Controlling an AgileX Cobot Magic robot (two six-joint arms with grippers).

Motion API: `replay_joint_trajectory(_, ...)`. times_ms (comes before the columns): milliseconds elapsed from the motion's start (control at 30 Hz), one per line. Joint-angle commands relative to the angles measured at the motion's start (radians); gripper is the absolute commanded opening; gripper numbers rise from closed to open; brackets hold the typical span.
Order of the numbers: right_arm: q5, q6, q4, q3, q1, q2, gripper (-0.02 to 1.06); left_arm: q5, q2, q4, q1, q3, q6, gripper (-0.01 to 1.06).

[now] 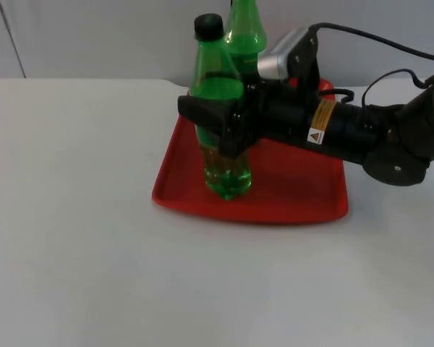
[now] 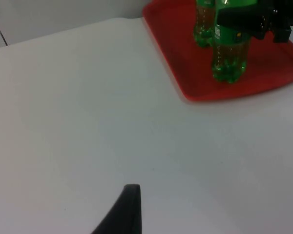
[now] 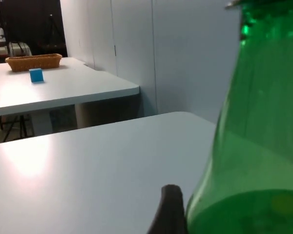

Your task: Place the bottle upright on the tray.

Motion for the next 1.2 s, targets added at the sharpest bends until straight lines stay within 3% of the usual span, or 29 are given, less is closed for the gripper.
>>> replay_joint_trajectory(0,0.038,0.026,-0.023,-0.001,0.001,0.001,0.69,0.003,-0.005,0.006,0.002,0.005,-0.008,1.05)
replay_joint_trajectory(467,0.038,0.066,-0.025,-0.001,-0.001,0.001,0.69,0.003,-0.005,0.006,0.002,0.005,-0.008,1.05)
replay_joint_trajectory(567,0.038,0.062,-0.025,-0.001,-0.001,0.001,0.81,0.003,-0.005,0.006,0.002,0.005,-0.008,1.05)
replay_joint_trajectory(633,0.038,0.064,-0.023,-0.001,-0.001,0.001,1.02,0.003,-0.005,0.006,0.002,0.005,-0.008,1.05)
replay_joint_trajectory(1033,0.063,0.068,-0.027,-0.001,-0.001,-0.019,1.05,0.003,-0.005,0.006,0.002,0.005,-0.008,1.05)
replay_joint_trajectory(1167,0.112,0.057,-0.027,-0.001,-0.001,-0.033,1.05,0.003,-0.005,0.006,0.002,0.005,-0.008,1.05)
